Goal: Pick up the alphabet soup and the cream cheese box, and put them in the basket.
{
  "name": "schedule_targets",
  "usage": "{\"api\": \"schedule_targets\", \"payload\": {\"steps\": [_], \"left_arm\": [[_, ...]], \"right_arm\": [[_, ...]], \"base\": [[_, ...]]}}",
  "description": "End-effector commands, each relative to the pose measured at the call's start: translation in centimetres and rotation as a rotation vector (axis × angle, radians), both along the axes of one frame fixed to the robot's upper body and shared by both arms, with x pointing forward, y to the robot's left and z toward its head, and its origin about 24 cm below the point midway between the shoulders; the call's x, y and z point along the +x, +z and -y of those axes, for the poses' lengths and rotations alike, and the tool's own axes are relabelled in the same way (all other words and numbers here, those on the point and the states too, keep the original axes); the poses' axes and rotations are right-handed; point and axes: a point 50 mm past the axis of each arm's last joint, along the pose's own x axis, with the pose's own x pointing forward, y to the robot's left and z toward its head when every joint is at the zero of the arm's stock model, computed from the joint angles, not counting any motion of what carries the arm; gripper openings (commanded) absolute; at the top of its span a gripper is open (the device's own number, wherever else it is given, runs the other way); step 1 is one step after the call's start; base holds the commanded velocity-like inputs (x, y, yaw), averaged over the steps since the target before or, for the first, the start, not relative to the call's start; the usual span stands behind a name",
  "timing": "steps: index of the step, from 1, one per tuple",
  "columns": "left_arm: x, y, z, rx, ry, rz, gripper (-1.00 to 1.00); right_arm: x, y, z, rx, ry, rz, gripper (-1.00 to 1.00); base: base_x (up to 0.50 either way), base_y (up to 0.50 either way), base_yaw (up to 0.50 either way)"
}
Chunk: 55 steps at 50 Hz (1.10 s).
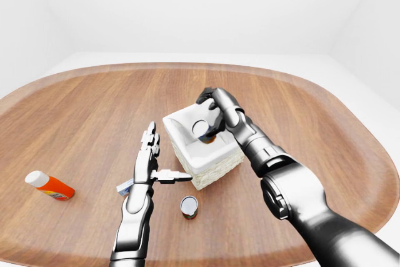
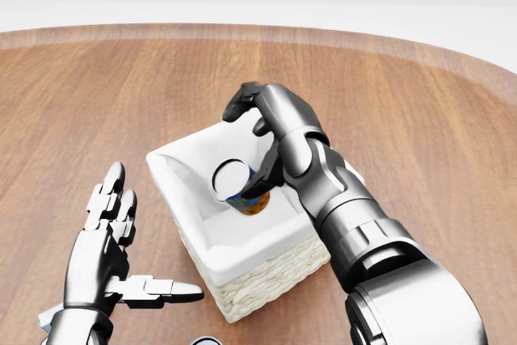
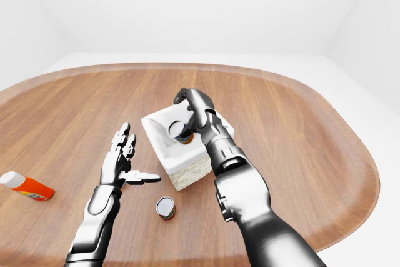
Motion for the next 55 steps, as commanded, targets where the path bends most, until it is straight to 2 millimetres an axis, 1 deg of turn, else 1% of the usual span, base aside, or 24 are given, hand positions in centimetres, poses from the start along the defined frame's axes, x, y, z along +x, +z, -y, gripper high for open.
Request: {"api": "schedule_targets", "payload": {"steps": [1,12,24,29,35,37,40,41,44,45,48,49,51,53,55], "left_arm": [[-0.1,0.1,0.0,0.000,0.000,0.001,1.00],[-0.1,0.1,0.0,0.002,-0.001,0.001,1.00],[-0.1,0.0,0.0,0.003,0.001,0.001,1.00],[-0.1,0.1,-0.1,0.004,0.002,0.002,1.00],[-0.2,0.1,-0.3,0.010,0.011,0.004,1.00],[-0.3,0.1,-0.5,0.014,0.018,0.004,1.00],[-0.5,0.0,-0.8,0.017,0.032,0.001,1.00],[-0.5,-0.1,-1.0,0.022,0.043,-0.001,1.00],[-0.6,-0.3,-1.4,0.041,0.062,-0.006,1.00],[-0.7,-0.3,-1.8,0.055,0.081,-0.010,1.00],[-0.8,-0.3,-2.3,0.083,0.111,-0.011,1.00],[-0.9,-0.4,-2.8,0.102,0.137,-0.020,1.00],[-1.1,-0.5,-3.0,0.135,0.159,-0.029,1.00],[-1.4,-0.6,-3.3,0.161,0.181,-0.043,1.00],[-1.5,-0.7,-3.5,0.198,0.204,-0.054,1.00]], "right_arm": [[-0.1,-0.4,0.3,0.027,-0.021,-0.015,1.00],[0.2,0.1,0.9,0.063,-0.040,-0.003,1.00],[0.1,-0.3,1.7,0.087,-0.069,-0.002,1.00],[-0.1,-1.1,2.4,0.111,-0.095,-0.011,1.00],[-0.7,-1.0,2.7,0.160,-0.091,0.049,1.00],[-1.4,-0.7,2.7,0.193,-0.058,0.099,1.00],[-2.8,0.4,2.6,0.241,0.002,0.179,1.00],[-3.6,0.9,2.9,0.260,0.015,0.211,1.00],[-4.9,1.4,3.4,0.276,0.007,0.225,1.00],[-5.7,1.7,3.8,0.291,0.005,0.236,1.00],[-7.1,2.0,4.1,0.304,0.000,0.243,1.00],[-8.2,2.3,4.1,0.310,0.017,0.266,1.00],[-9.2,2.8,4.1,0.313,0.037,0.296,1.00],[-10.2,3.1,4.2,0.320,0.051,0.314,1.00],[-10.6,3.2,4.4,0.327,0.054,0.322,1.00]], "base": [[0.00,0.00,0.00],[0.00,0.00,0.00],[0.00,0.00,0.00],[0.00,0.00,0.00],[0.00,0.00,0.00],[0.00,0.00,0.00],[0.00,0.00,0.00],[0.00,0.00,0.00],[0.00,0.00,0.00],[0.00,0.00,0.00],[0.00,0.00,0.00],[0.00,0.00,0.00],[0.00,0.00,0.00],[0.00,0.00,0.00],[0.00,0.00,0.00]]}}
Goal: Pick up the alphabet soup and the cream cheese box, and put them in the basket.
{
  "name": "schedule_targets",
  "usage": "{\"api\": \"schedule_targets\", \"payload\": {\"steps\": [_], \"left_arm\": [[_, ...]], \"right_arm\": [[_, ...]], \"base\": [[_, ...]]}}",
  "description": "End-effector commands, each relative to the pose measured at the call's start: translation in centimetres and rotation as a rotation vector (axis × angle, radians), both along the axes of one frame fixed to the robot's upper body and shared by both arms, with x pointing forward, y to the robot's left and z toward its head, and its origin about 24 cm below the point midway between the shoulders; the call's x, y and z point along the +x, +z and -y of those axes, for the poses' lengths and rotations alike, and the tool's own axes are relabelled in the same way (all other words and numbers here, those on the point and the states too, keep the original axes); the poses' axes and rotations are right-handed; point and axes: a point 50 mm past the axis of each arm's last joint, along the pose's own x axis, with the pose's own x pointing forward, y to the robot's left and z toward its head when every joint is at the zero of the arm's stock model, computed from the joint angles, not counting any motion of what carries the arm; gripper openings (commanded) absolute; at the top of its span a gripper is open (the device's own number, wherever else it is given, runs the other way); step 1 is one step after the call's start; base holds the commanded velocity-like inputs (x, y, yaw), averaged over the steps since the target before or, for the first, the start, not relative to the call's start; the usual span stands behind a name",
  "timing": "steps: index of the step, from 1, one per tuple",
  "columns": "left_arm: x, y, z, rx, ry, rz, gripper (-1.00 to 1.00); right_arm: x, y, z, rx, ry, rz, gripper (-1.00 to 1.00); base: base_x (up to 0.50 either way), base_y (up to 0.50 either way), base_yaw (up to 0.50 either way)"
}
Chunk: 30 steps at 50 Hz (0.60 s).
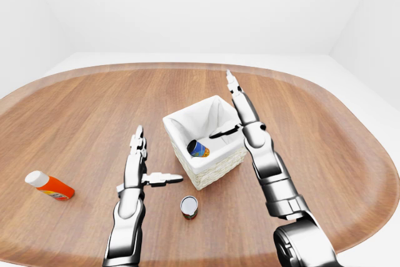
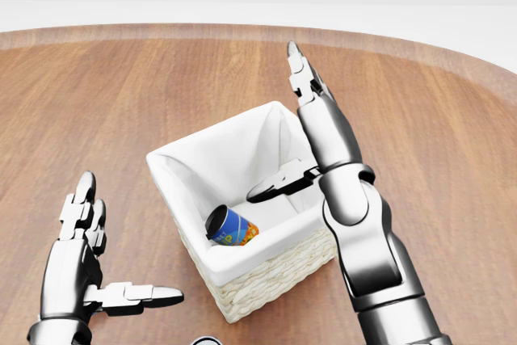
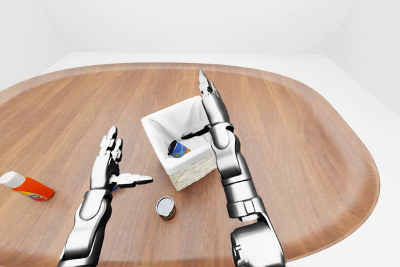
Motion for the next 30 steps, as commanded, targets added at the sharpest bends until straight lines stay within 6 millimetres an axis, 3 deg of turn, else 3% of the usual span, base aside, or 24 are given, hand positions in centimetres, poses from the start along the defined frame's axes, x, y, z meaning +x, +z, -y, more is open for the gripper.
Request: {"api": "schedule_targets", "payload": {"steps": [1,6,14,20,30], "left_arm": [[-0.8,-0.4,-1.6,0.120,0.108,-0.042,1.00],[-0.6,-1.0,-2.2,0.248,0.173,-0.090,1.00],[-0.3,-1.8,-2.9,0.299,0.206,-0.133,1.00],[0.1,-3.1,-3.2,0.376,0.240,-0.188,1.00],[1.3,-4.4,-4.1,0.503,0.309,-0.247,1.00]], "right_arm": [[-5.6,2.1,1.1,0.058,0.054,0.138,1.00],[-7.1,1.4,2.6,0.084,0.026,0.127,1.00],[-9.0,1.8,4.7,0.131,-0.006,0.155,1.00],[-10.3,1.3,4.8,0.170,-0.015,0.149,1.00],[-10.7,0.3,5.4,0.236,-0.031,0.114,1.00]], "base": [[0.00,0.00,0.00],[0.00,0.00,0.00],[0.00,0.00,0.00],[0.00,0.00,0.00],[0.00,0.00,0.00]]}}
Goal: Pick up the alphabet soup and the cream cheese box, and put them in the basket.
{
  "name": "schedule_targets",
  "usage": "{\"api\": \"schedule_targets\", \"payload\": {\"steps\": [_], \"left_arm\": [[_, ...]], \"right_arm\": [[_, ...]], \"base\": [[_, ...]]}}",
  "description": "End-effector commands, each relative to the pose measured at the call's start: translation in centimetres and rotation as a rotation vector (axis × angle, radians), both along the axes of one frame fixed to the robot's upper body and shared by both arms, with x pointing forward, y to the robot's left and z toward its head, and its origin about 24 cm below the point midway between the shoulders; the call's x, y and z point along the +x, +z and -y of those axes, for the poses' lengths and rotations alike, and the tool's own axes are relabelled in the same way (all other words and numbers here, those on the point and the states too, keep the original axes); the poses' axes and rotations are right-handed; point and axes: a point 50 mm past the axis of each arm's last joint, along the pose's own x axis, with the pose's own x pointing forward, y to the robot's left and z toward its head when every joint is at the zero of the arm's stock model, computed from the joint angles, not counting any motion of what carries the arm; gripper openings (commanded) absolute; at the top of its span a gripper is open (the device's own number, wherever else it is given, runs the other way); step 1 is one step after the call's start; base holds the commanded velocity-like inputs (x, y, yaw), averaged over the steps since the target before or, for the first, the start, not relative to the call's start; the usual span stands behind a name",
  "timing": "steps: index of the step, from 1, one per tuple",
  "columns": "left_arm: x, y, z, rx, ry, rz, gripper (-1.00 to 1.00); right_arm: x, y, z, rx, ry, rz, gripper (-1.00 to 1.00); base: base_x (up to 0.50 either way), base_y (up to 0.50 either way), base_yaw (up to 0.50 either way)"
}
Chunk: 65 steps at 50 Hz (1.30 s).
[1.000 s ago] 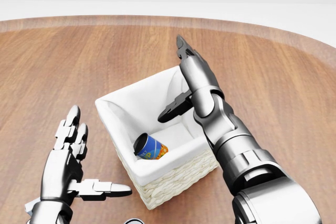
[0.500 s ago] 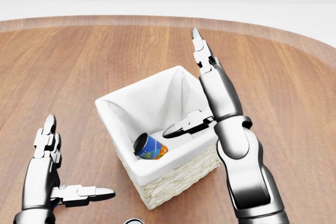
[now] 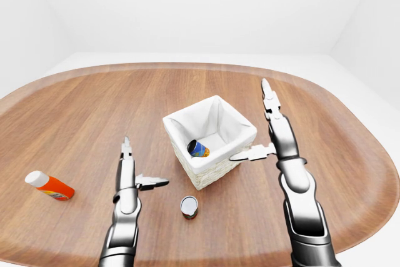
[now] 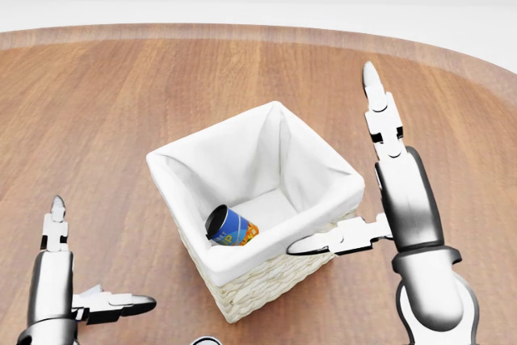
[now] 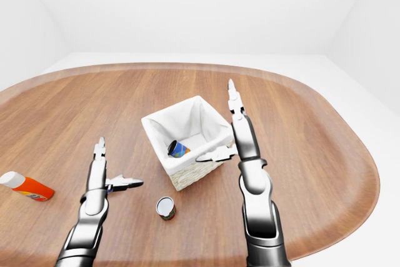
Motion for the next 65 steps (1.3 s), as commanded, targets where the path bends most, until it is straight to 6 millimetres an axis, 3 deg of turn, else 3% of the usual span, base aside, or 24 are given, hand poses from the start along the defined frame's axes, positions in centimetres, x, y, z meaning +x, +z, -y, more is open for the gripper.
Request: {"api": "schedule_targets", "payload": {"steps": [1,18,23,26,32,42,47,58,65], "left_arm": [[1.0,-1.3,-1.0,0.144,0.076,-0.071,1.00],[1.4,-1.5,-4.0,0.328,0.074,-0.149,1.00],[2.0,-0.2,-5.1,0.419,0.014,-0.169,1.00],[1.9,-0.6,-5.2,0.429,-0.021,-0.208,1.00],[1.8,-3.4,-7.0,0.437,-0.019,-0.381,1.00],[3.3,-2.4,-9.6,0.526,-0.009,-0.400,1.00],[3.3,-2.8,-10.4,0.533,0.007,-0.422,1.00],[3.4,-4.2,-9.0,0.502,-0.015,-0.474,1.00],[3.1,-4.8,-8.6,0.467,-0.030,-0.513,1.00]], "right_arm": [[-1.4,-0.6,0.7,0.062,-0.008,-0.014,1.00],[-1.9,-0.6,1.2,0.095,-0.020,-0.010,1.00],[-1.9,-0.7,1.3,0.105,-0.023,-0.014,1.00],[-1.8,-1.0,1.2,0.109,-0.028,-0.026,1.00],[-1.8,-0.9,1.2,0.115,-0.024,-0.023,1.00],[-2.2,1.2,1.5,0.119,-0.012,0.071,1.00],[-2.1,0.4,1.3,0.130,-0.018,0.039,1.00],[-1.8,-0.1,1.6,0.151,-0.032,0.019,1.00],[-2.1,0.7,1.9,0.172,-0.034,0.055,1.00]], "base": [[0.00,0.00,0.00],[0.00,0.00,0.00],[0.00,0.00,0.00],[0.00,0.00,0.00],[0.00,0.00,0.00],[0.00,0.00,0.00],[0.00,0.00,0.00],[0.00,0.00,0.00],[0.00,0.00,0.00]]}}
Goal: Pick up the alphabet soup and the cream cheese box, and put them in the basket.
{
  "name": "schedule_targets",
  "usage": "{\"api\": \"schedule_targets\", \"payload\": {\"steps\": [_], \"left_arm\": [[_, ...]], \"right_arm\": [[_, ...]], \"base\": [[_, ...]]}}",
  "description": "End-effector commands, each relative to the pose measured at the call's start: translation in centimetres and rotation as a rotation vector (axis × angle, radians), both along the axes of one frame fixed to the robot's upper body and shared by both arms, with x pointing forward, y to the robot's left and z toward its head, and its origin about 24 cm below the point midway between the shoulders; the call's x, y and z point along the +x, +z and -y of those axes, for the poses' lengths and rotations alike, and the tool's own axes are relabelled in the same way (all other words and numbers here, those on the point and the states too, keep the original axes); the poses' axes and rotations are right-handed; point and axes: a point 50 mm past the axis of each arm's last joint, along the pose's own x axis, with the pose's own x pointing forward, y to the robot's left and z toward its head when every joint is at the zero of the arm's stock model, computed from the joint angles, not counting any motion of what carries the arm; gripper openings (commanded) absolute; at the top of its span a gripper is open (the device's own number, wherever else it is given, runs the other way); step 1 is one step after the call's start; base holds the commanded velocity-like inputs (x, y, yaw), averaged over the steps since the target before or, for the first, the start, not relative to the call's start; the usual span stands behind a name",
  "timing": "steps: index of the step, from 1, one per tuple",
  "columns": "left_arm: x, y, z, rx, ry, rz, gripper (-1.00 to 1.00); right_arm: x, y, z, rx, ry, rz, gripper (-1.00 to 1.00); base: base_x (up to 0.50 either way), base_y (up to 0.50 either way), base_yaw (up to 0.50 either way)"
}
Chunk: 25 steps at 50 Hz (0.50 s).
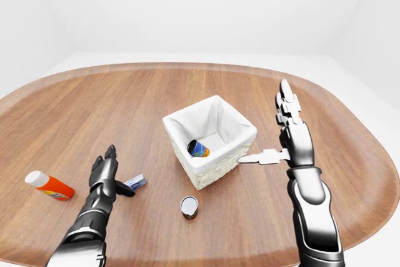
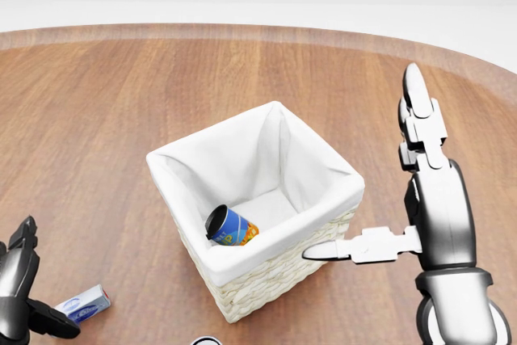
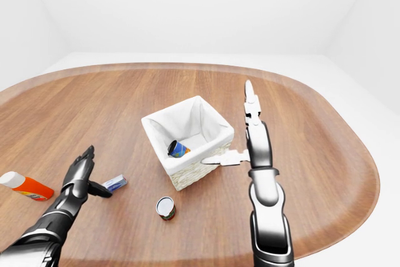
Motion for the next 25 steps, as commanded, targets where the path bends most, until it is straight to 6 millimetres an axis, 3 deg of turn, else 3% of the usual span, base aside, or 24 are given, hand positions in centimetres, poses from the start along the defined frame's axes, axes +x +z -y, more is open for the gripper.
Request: {"api": "schedule_targets", "payload": {"steps": [1,9,25], "left_arm": [[-0.4,-1.1,0.3,-0.050,0.024,-0.079,1.00],[-0.1,-1.6,1.5,-0.061,-0.013,-0.108,1.00],[-0.2,-2.0,2.0,-0.101,0.020,-0.112,1.00]], "right_arm": [[-0.1,0.4,0.5,0.031,-0.012,0.021,1.00],[0.1,0.3,0.7,0.044,-0.025,0.018,1.00],[-0.8,0.9,0.7,0.060,-0.014,0.050,1.00]], "base": [[0.00,0.00,0.00],[0.00,0.00,0.00],[0.00,0.00,0.00]]}}
